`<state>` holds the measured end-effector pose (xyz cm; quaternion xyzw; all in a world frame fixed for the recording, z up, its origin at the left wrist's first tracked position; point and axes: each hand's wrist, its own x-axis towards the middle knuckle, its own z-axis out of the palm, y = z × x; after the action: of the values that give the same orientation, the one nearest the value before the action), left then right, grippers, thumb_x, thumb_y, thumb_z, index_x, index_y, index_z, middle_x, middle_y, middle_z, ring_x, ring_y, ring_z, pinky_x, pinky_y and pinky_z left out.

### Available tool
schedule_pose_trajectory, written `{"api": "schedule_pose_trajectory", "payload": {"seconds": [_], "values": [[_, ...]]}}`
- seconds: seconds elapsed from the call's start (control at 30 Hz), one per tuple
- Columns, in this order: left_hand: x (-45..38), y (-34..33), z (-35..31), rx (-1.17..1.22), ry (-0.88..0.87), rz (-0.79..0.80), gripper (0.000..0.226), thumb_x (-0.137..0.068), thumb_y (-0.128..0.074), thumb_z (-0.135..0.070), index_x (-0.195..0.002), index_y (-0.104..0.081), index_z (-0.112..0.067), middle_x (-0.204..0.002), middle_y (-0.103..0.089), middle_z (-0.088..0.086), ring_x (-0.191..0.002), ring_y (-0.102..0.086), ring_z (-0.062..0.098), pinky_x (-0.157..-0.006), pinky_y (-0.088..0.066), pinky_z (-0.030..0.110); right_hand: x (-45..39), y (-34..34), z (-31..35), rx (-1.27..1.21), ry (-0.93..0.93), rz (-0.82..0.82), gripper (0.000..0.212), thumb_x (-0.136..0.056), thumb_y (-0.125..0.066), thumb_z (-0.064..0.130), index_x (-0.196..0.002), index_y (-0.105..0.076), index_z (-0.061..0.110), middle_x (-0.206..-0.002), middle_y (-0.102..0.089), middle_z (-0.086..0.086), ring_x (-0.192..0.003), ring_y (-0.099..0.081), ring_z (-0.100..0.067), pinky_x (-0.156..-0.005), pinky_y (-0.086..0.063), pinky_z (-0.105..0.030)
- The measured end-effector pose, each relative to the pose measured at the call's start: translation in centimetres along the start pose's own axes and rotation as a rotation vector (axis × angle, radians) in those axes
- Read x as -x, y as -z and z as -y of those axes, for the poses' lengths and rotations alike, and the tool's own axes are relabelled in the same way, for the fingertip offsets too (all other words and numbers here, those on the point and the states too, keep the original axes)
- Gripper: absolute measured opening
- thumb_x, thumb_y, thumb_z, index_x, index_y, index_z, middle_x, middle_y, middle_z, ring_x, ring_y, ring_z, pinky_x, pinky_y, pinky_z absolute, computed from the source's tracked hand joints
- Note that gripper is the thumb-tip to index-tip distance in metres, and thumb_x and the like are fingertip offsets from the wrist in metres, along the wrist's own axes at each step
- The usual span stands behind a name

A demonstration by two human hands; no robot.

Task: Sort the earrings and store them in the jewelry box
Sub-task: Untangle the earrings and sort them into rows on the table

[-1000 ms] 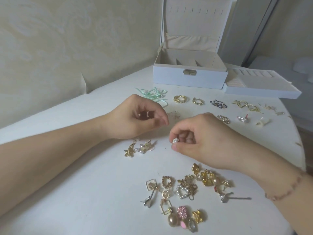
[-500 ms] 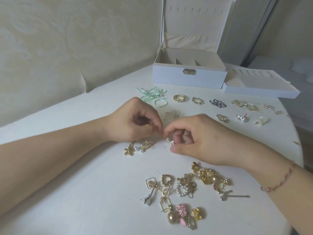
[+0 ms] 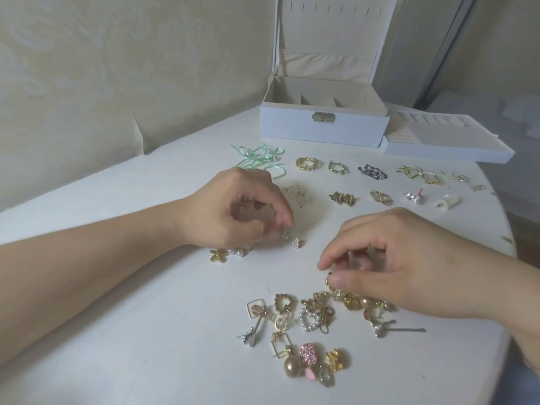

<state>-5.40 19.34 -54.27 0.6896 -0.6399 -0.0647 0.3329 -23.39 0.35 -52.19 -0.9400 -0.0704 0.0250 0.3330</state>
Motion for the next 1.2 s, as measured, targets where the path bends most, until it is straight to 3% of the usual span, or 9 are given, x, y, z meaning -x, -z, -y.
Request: {"api": "schedule_pose_trajectory", "payload": {"seconds": [0.1, 0.23, 0.43, 0.6, 0.7, 0.8, 1.03, 1.13, 1.2], "values": [[0.0, 0.0, -0.2, -0.056, -0.045, 0.020, 0.026, -0.072, -0.062, -0.004, -0.091, -0.076, -0.016, -0.086, -0.073, -0.006, -0.083, -0.062, 0.023, -0.072, -0.049, 0.042, -0.3, -0.4, 0.2, 0.030, -0.001, -0.024, 0.009, -0.077, -0.074, 0.038, -0.086, -0.072, 0.036, -0.084, -0.066, 0.015, -0.070, -0.056, -0.012, -0.064, -0.047, -0.022], [0.0, 0.0, -0.1, -0.055, -0.051, -0.045, 0.021, -0.074, -0.063, -0.002, -0.088, -0.076, -0.012, -0.083, -0.071, -0.001, -0.080, -0.061, 0.025, -0.071, -0.048, 0.041, -0.7, -0.6, 0.6, 0.066, 0.006, 0.008, 0.002, -0.079, -0.072, 0.032, -0.078, -0.071, 0.030, -0.076, -0.065, 0.012, -0.059, -0.053, -0.009, -0.060, -0.050, -0.027], [-0.1, -0.1, -0.2, -0.104, -0.079, -0.121, 0.013, -0.079, -0.068, -0.003, -0.087, -0.076, -0.010, -0.080, -0.071, 0.000, -0.077, -0.060, 0.023, -0.071, -0.047, 0.037, -0.8, -0.6, 0.5, 0.190, 0.049, 0.011, 0.006, -0.084, -0.069, 0.029, -0.079, -0.068, 0.029, -0.078, -0.060, 0.014, -0.075, -0.057, -0.007, -0.066, -0.047, -0.021], [-0.6, -0.3, -1.2, -0.027, 0.023, -0.212, 0.013, -0.089, -0.065, -0.024, -0.088, -0.075, -0.016, -0.081, -0.070, -0.014, -0.067, -0.054, 0.006, -0.064, -0.040, 0.020, -1.4, -0.7, -1.0, 0.066, 0.142, -0.306, 0.011, -0.082, -0.073, 0.015, -0.076, -0.069, 0.024, -0.075, -0.065, 0.008, -0.071, -0.061, -0.012, -0.067, -0.048, -0.025], [-0.9, -0.8, -2.8, 0.254, 0.133, -0.134, 0.017, -0.091, -0.069, -0.028, -0.093, -0.074, -0.013, -0.074, -0.072, -0.004, -0.054, -0.055, 0.004, -0.057, -0.043, 0.015, -1.4, -0.7, -0.9, 0.052, 0.286, -0.573, 0.002, -0.081, -0.072, 0.014, -0.079, -0.073, 0.015, -0.077, -0.068, 0.003, -0.070, -0.062, -0.015, -0.068, -0.049, -0.029], [-1.0, -1.1, -3.5, 0.550, 0.171, -0.093, 0.019, -0.085, -0.073, -0.022, -0.096, -0.074, -0.007, -0.075, -0.074, 0.009, -0.054, -0.057, 0.011, -0.057, -0.046, 0.022, -1.1, -1.0, -0.2, 0.053, 0.395, -0.708, 0.002, -0.082, -0.074, 0.008, -0.082, -0.075, 0.006, -0.083, -0.070, -0.001, -0.074, -0.064, -0.013, -0.071, -0.051, -0.024], [-1.1, -1.4, -3.4, 0.650, 0.233, -0.136, 0.007, -0.078, -0.070, -0.007, -0.083, -0.073, -0.004, -0.072, -0.073, 0.011, -0.053, -0.057, 0.012, -0.053, -0.047, 0.022, -0.5, -1.8, 0.0, 0.209, 0.414, -0.707, 0.011, -0.082, -0.075, 0.005, -0.093, -0.074, 0.004, -0.091, -0.067, -0.003, -0.076, -0.055, 0.003, -0.074, -0.048, -0.014], [-1.1, -1.3, -3.2, 0.619, 0.254, -0.172, 0.005, -0.077, -0.072, -0.010, -0.081, -0.075, -0.008, -0.071, -0.072, 0.007, -0.062, -0.061, 0.013, -0.062, -0.049, 0.021, 1.0, -2.0, 0.4, 0.255, 0.401, -0.698, 0.010, -0.083, -0.072, 0.009, -0.092, -0.072, 0.006, -0.090, -0.064, -0.004, -0.078, -0.052, -0.005, -0.078, -0.044, -0.019], [-1.1, -1.3, -3.2, 0.579, 0.268, -0.198, 0.005, -0.076, -0.075, -0.014, -0.079, -0.076, -0.010, -0.074, -0.073, 0.003, -0.070, -0.063, 0.014, -0.071, -0.051, 0.022, 2.0, -2.6, 0.9, 0.272, 0.472, -0.532, 0.008, -0.083, -0.073, 0.016, -0.087, -0.074, 0.010, -0.089, -0.064, -0.003, -0.081, -0.055, -0.016, -0.076, -0.046, -0.031]]}}
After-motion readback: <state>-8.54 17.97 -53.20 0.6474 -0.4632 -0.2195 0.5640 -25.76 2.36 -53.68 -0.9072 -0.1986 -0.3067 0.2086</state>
